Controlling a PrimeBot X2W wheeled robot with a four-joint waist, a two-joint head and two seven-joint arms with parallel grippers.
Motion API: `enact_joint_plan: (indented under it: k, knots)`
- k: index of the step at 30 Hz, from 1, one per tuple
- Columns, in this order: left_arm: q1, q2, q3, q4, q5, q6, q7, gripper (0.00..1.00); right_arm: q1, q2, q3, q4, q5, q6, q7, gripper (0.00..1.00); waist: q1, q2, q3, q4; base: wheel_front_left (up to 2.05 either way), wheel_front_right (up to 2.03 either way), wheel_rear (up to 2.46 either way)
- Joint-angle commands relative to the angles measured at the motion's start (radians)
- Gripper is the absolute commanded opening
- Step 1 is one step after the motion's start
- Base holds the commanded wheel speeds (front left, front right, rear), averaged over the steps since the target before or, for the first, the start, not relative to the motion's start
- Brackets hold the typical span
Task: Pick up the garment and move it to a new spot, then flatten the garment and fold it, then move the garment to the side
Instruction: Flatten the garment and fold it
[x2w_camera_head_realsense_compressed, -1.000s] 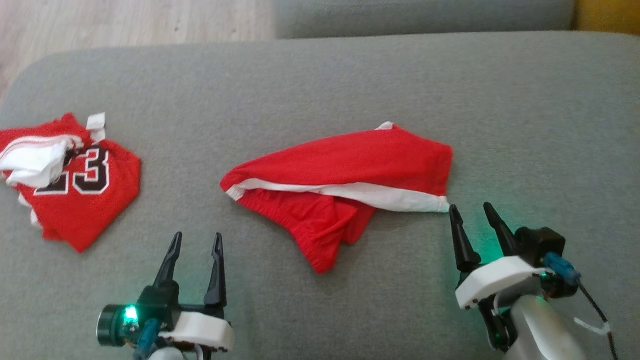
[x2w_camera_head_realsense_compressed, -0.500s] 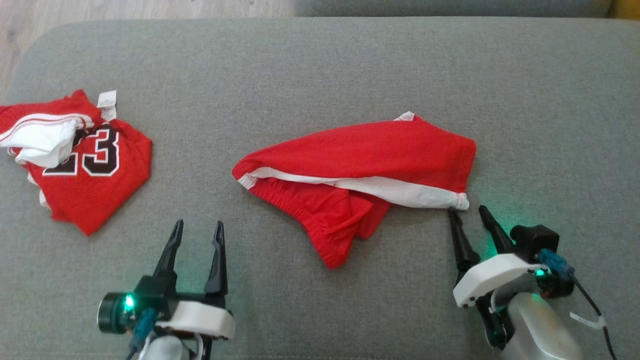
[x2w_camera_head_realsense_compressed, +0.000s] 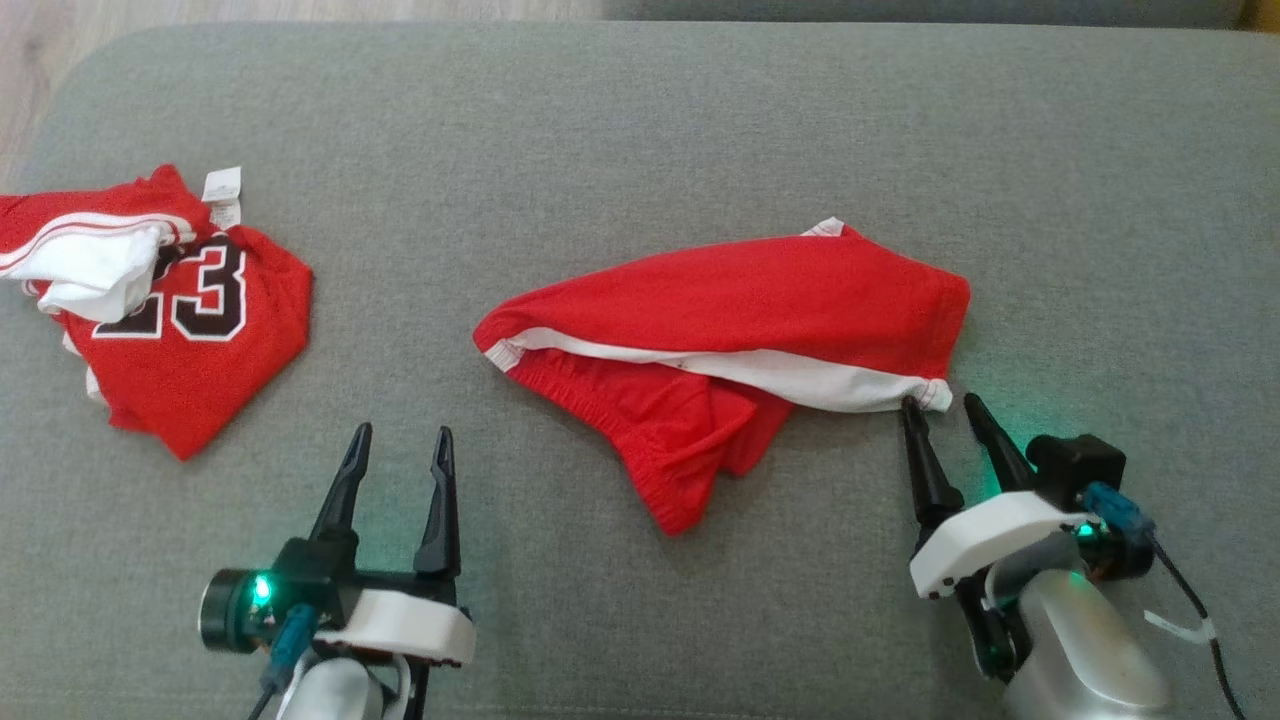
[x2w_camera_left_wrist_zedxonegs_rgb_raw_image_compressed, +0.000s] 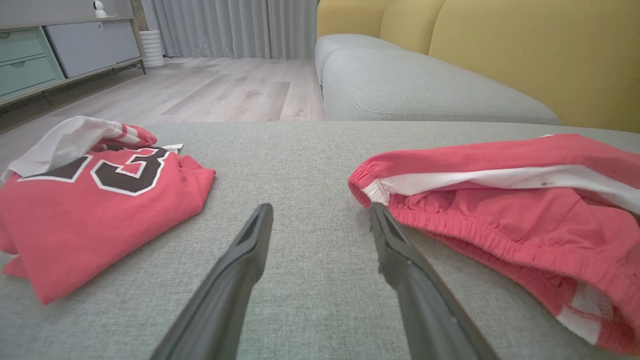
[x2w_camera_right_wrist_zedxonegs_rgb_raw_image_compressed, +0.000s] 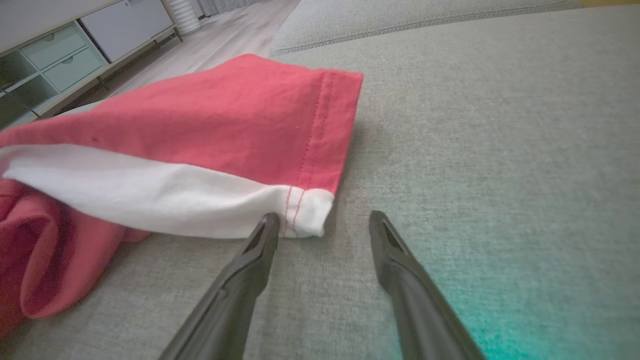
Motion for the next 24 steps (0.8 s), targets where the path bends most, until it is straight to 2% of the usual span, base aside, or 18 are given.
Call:
enact_joint_plan:
  k: [1,5,7,8,9,13,18,24]
  knots:
    - [-0.032,0.002,0.022,-0.032,-0.004,0.001,-0.005,1.00,-0.039,0.000,0.029,-0.022,-0.004,0.004,-0.011,0.89,0.0000,0.0000,0.004,0.005,0.00,0.00,0.00]
    - [-0.033,0.002,0.018,-0.032,-0.007,0.004,-0.005,1.00,-0.050,0.000,0.040,-0.023,-0.005,0.004,-0.011,0.76,0.0000,0.0000,0.009,0.013,0.00,0.00,0.00]
    - [-0.034,0.002,0.016,-0.033,-0.009,0.006,-0.005,1.00,-0.053,0.000,0.043,-0.023,-0.006,0.004,-0.011,0.45,0.0000,0.0000,0.012,0.016,0.00,0.00,0.00]
    - [-0.035,0.002,0.016,-0.033,-0.009,0.008,-0.005,1.00,-0.055,0.000,0.045,-0.025,-0.006,0.004,-0.011,0.25,0.0000,0.0000,0.013,0.016,0.00,0.00,0.00]
    - [-0.036,0.002,0.016,-0.033,-0.009,0.009,-0.005,1.00,-0.056,0.000,0.046,-0.028,-0.005,0.004,-0.011,0.00,0.0000,0.0000,0.014,0.016,0.00,0.00,0.00]
    - [-0.036,0.002,0.017,-0.033,-0.012,0.007,-0.005,1.00,-0.055,0.000,0.037,-0.043,-0.007,0.004,-0.011,0.00,0.0000,0.0000,0.014,0.012,0.00,0.00,0.00]
    - [-0.035,0.002,-0.004,-0.037,-0.063,-0.030,-0.005,1.00,-0.037,0.000,-0.013,-0.093,-0.009,0.004,-0.011,0.00,0.0000,0.0000,0.002,-0.011,0.00,0.00,0.00]
    - [-0.052,0.002,-0.074,-0.020,-0.163,-0.081,-0.005,1.00,-0.033,0.000,-0.056,-0.128,-0.029,0.004,-0.011,0.00,0.0000,0.0000,-0.013,-0.042,0.00,0.00,0.00]
